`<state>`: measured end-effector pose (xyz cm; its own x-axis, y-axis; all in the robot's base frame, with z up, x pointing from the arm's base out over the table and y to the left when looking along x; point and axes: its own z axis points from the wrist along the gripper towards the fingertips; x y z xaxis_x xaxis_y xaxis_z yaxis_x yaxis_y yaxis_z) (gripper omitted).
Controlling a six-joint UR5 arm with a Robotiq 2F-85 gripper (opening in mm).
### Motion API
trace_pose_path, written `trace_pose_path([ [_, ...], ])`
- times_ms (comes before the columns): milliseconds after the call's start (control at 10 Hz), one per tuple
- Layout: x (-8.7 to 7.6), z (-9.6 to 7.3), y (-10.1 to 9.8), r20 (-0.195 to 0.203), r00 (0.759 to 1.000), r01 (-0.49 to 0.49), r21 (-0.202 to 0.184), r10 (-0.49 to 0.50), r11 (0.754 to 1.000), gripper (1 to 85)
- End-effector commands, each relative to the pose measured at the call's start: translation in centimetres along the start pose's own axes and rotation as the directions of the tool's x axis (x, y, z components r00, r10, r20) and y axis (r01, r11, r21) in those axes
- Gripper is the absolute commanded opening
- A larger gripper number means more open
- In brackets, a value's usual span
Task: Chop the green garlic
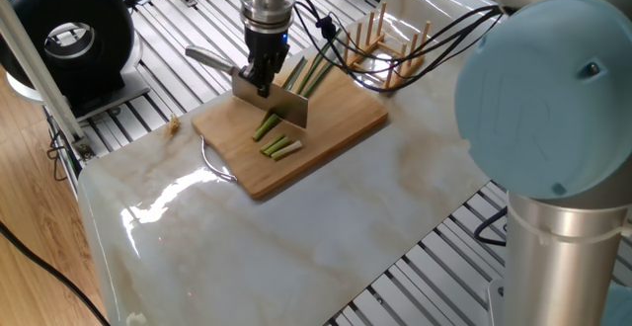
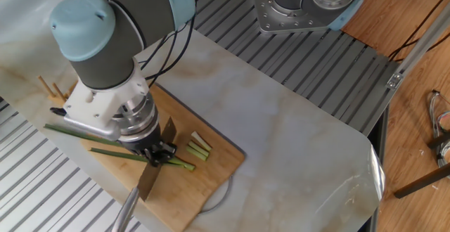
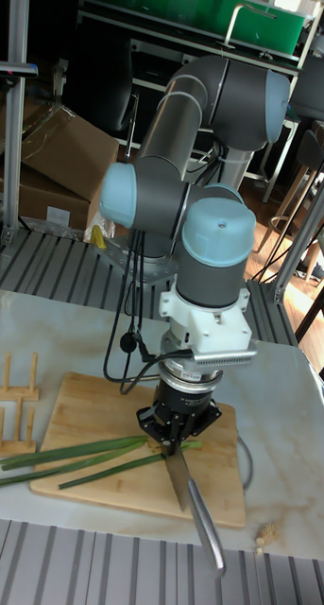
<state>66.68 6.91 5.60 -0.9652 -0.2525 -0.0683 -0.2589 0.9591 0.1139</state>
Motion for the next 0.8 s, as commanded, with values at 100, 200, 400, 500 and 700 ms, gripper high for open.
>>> trace_pose_path([
  [100,0.4,-1.4,-1.3,0.007,0.997,-0.071,-0.013,0.071,0.997,1.3],
  [200,0.7,-1.8,-1.8,0.006,0.998,-0.07,-0.016,0.07,0.997,1.3],
  [400,0.3,-0.7,-1.4,0.031,0.997,-0.063,-0.009,0.064,0.998,1.3],
  [500,0.0,-0.3,-1.0,0.038,0.998,-0.059,-0.012,0.059,0.998,1.3],
  [700,-0.8,-0.1,0.0,0.063,0.997,-0.042,-0.041,0.044,0.998,1.3],
])
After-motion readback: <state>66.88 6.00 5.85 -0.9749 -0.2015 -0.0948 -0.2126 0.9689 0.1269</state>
